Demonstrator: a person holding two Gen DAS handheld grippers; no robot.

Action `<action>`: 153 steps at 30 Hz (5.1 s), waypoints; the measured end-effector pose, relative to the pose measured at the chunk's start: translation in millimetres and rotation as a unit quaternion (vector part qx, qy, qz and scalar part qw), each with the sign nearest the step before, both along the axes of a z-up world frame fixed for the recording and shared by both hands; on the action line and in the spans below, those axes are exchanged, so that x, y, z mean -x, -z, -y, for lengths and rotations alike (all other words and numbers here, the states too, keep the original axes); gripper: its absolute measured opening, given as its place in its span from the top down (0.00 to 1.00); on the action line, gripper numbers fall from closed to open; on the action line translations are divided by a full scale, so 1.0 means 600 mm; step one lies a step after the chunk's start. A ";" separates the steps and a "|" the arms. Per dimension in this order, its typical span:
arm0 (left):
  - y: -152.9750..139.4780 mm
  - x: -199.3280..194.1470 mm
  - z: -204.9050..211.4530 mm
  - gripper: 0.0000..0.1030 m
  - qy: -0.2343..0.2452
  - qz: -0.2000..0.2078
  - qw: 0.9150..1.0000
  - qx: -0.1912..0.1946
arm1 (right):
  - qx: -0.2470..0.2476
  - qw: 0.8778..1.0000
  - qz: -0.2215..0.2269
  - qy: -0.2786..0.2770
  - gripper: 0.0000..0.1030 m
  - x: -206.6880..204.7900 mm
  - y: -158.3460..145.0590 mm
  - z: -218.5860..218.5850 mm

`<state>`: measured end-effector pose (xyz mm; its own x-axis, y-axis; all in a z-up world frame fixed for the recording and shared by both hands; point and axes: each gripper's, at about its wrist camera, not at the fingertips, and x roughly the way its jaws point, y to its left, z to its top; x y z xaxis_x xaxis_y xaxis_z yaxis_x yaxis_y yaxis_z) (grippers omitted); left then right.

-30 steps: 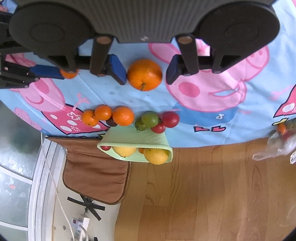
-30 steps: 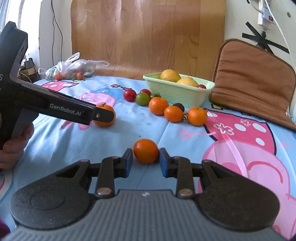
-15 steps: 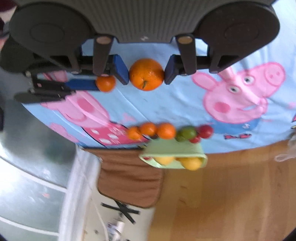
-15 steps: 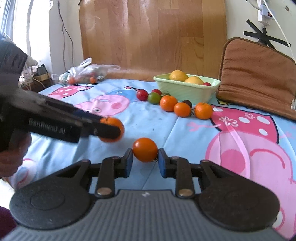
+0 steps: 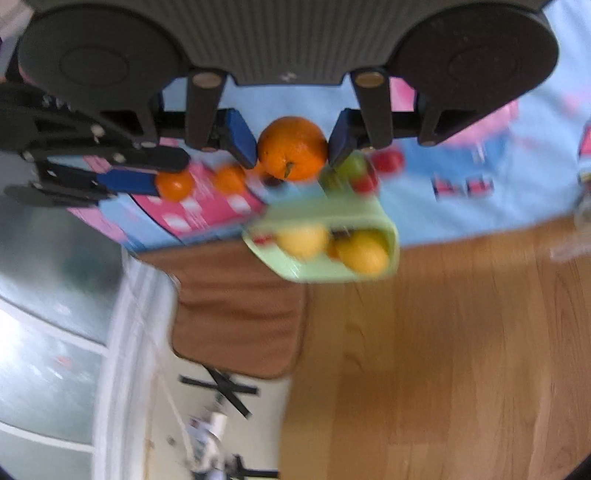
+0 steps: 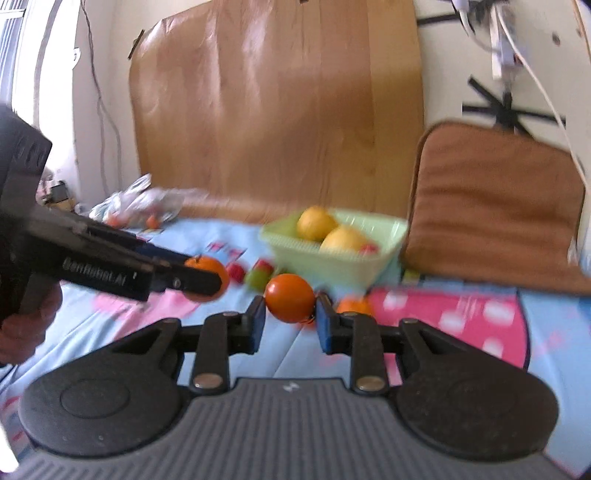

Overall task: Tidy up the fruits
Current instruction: 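Release the mandarin into the basket with the left tool while the right tool releases the tomato there, then grasp an orange cherry tomato with the left tool while the right tool grasps a mandarin, then lower the tomato into the basket with the left tool while the right tool drops the mandarin in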

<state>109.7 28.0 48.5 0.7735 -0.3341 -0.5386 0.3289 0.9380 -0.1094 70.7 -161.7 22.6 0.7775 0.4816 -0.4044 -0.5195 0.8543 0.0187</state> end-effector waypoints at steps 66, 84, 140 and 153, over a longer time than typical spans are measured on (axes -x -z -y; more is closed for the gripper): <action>0.101 -0.061 0.167 0.61 0.118 0.048 0.965 -0.228 | -0.032 0.994 -0.091 0.048 0.63 -0.087 0.075 0.114; 0.113 -0.065 0.188 0.69 0.089 0.067 0.963 -0.246 | -0.033 0.992 -0.112 0.045 0.61 -0.099 0.080 0.114; 0.015 -0.045 0.009 0.68 -0.017 0.032 0.998 -0.048 | 0.037 0.999 0.015 0.008 0.62 -0.066 0.003 -0.035; 0.050 -0.222 0.049 0.64 -0.031 0.012 0.996 -0.081 | -0.008 0.996 -0.035 0.076 0.53 -0.277 0.031 -0.014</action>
